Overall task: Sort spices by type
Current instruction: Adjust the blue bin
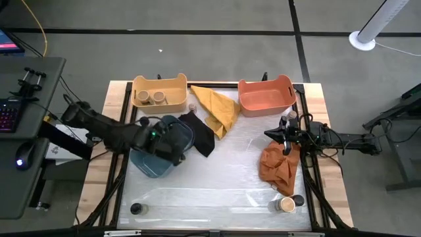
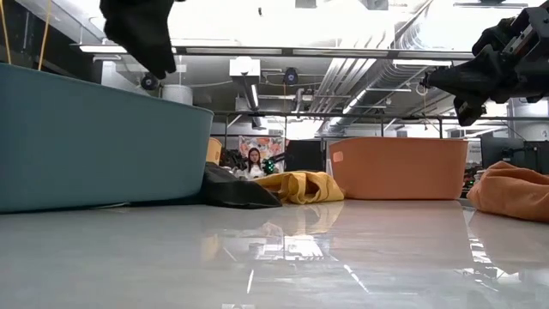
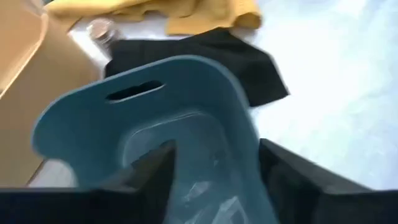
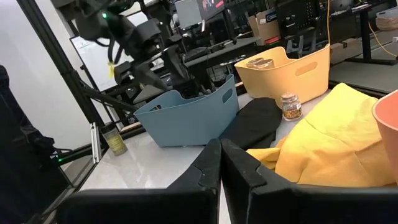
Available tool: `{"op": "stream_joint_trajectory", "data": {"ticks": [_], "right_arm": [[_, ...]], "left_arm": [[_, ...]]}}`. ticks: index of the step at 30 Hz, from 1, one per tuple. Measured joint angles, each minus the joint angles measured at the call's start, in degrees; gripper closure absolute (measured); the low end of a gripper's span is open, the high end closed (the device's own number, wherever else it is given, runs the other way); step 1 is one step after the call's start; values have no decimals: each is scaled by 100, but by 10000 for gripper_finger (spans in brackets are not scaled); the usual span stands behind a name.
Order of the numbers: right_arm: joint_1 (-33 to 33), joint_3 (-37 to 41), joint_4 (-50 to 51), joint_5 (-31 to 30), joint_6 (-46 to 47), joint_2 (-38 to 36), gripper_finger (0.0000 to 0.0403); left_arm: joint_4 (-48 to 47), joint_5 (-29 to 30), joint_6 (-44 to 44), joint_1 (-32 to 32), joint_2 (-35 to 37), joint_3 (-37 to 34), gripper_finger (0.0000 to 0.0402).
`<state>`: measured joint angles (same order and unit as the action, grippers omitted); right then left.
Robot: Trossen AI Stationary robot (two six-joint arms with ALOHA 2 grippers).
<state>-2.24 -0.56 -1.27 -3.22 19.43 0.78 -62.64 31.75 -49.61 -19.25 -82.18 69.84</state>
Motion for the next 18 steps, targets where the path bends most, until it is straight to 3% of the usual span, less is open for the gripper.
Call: {"op": "stream_joint_trajectory", "data": {"ticks": [4,6,18], "right_arm": [[-2,-1,-1,0,1,0,400],[0,1,1,0,1,0,400],[-2,1,1,0,-1,0,400]], "left_arm": [[-230,182,-214,26,-108,0,348],[-245,218,-146,67,-212,-7,385],[-44,93,-850,108,-522,-650,401]]}}
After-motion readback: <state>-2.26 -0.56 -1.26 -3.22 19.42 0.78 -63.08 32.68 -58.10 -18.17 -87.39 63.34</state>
